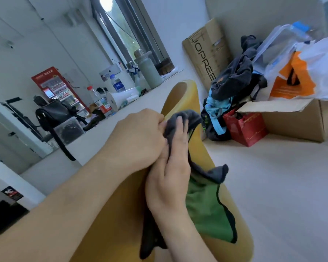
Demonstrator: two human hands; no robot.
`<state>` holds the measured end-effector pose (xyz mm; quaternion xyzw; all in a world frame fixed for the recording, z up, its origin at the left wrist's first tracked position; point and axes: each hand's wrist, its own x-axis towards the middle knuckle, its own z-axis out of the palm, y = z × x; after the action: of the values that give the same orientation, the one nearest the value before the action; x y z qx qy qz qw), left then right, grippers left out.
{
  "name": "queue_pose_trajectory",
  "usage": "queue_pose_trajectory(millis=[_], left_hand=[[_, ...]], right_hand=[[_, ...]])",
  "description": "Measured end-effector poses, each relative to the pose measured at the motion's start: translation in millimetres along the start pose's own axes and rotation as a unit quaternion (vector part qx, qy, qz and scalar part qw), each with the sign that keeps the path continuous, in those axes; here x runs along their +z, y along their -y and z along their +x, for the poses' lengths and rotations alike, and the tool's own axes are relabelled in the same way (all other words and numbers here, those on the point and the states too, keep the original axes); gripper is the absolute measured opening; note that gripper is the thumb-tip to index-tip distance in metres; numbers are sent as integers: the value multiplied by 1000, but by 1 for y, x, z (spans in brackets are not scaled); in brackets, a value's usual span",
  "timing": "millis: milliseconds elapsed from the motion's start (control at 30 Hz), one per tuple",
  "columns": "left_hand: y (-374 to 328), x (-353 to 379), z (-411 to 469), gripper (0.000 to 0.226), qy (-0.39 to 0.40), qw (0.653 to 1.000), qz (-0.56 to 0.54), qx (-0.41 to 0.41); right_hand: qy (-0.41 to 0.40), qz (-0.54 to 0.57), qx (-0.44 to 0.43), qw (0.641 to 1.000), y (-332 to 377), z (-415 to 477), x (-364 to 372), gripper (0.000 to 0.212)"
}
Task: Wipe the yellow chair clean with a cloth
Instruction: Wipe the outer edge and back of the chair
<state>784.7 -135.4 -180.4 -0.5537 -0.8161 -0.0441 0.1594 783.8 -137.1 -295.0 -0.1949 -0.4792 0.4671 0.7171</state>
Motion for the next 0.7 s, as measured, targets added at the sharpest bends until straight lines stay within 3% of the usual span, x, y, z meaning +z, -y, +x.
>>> queue_pose_trajectory(millis=[67, 133, 200, 367, 467, 567, 700], left_hand=[[0, -1, -1, 30, 5, 1000, 4, 5], [0, 0, 2, 30, 13, 1000, 2, 1], [-2, 0, 6, 29, 26, 1000, 2, -15], [-5, 0, 10, 24, 13, 1000, 4, -26], [-7, 1, 1, 25, -9, 1000, 3, -18], [-9, 0, -4, 28, -14, 999, 28, -19], [-10, 0, -4, 30, 0, 999, 27, -25]], right_hand=[[5, 6, 43, 999, -21, 42, -3, 52], [33, 13, 161, 986, -51, 115, -16, 47], [51, 6, 225, 973, -58, 139, -25, 45], [-22, 32, 34, 999, 5, 6, 1, 49], [-4, 50, 36, 998, -8, 30, 0, 51], [9, 9, 128, 992, -41, 81, -16, 50], [90, -105, 314, 939, -79, 78, -45, 42]])
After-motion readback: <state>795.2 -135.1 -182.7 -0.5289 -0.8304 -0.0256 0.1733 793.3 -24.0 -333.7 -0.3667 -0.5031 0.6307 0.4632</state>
